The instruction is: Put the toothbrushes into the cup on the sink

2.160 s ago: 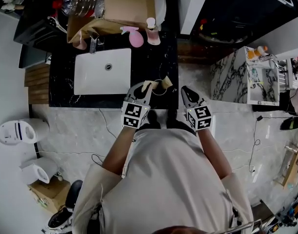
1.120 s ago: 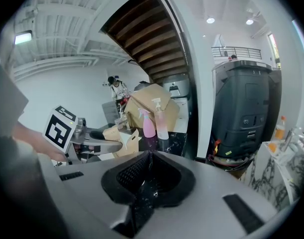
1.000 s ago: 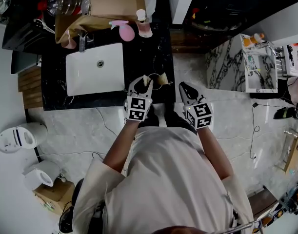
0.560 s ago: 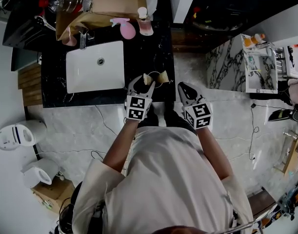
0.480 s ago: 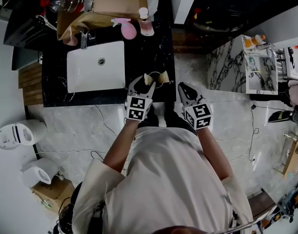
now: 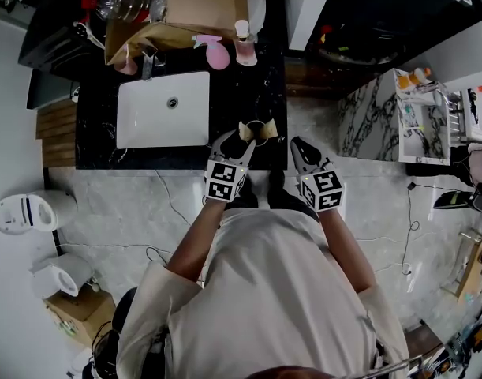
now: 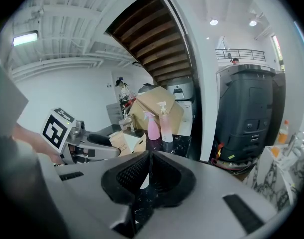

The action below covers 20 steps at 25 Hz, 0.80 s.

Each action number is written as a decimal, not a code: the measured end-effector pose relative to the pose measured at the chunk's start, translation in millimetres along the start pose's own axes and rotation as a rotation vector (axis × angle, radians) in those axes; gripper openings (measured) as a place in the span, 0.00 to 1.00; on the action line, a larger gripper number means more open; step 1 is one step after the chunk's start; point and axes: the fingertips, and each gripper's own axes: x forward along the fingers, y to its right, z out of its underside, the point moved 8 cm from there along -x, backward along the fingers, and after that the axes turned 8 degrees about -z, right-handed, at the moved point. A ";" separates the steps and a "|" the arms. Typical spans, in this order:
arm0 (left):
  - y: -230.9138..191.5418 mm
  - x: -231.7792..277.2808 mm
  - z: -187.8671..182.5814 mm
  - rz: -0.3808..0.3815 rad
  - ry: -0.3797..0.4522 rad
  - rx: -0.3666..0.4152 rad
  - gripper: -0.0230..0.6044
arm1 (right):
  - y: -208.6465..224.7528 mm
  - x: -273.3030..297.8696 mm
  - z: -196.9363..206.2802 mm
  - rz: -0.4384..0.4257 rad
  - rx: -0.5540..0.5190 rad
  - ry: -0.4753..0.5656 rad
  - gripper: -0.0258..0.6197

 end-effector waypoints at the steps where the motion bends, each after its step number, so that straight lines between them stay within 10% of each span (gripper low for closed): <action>1: -0.4 -2.7 -0.8 -0.005 0.002 -0.005 0.35 | -0.2 -0.2 -1.1 -0.002 -0.003 0.004 0.11; 20: -23.0 -61.1 -21.0 -0.039 0.080 -0.095 0.19 | -5.0 -7.4 -34.1 -0.086 -0.062 0.055 0.11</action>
